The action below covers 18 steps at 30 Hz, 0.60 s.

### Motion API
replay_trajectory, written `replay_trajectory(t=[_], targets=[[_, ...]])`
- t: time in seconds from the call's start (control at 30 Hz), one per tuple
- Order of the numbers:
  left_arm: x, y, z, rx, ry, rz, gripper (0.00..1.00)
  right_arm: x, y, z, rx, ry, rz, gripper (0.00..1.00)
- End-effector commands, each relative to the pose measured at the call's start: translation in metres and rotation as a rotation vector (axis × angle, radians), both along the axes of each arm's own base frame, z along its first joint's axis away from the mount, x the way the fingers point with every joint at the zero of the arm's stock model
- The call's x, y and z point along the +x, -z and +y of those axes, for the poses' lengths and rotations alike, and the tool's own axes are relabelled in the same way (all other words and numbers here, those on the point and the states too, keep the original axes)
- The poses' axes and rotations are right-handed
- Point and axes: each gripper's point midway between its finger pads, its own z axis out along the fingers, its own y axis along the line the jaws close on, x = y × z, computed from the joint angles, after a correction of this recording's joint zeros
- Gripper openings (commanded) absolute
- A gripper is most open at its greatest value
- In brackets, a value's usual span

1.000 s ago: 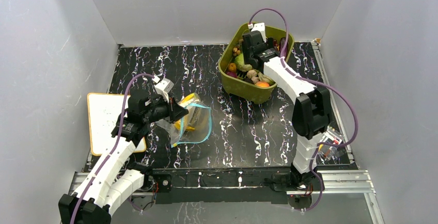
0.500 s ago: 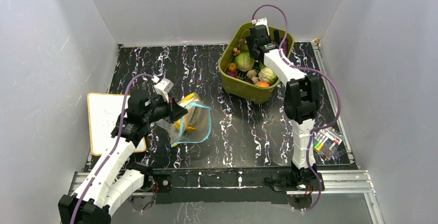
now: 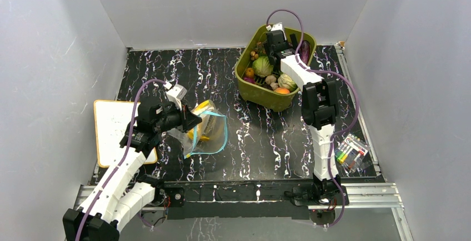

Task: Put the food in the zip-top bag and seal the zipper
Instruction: Pick up the fake fruit from the bin.

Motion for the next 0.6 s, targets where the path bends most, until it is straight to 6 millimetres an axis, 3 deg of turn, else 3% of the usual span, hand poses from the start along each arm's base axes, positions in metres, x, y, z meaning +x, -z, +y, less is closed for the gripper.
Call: replay_trajectory(t=[0.0, 0.13, 0.23, 0.57], targets=[[0.002, -0.007, -0.001, 0.004, 0.008, -0.032, 0.0, 0.018, -0.028, -0.007, 0.007, 0.019, -0.111, 0.83], [0.002, -0.007, 0.0, 0.006, 0.007, -0.03, 0.0, 0.018, -0.031, -0.01, 0.005, 0.016, -0.117, 0.62], [0.002, -0.008, 0.0, 0.008, 0.003, -0.033, 0.0, 0.016, -0.036, -0.011, 0.01, 0.018, -0.124, 0.51], [0.004, -0.008, 0.002, 0.017, -0.01, -0.039, 0.0, -0.006, -0.067, -0.014, 0.049, 0.027, -0.169, 0.29]])
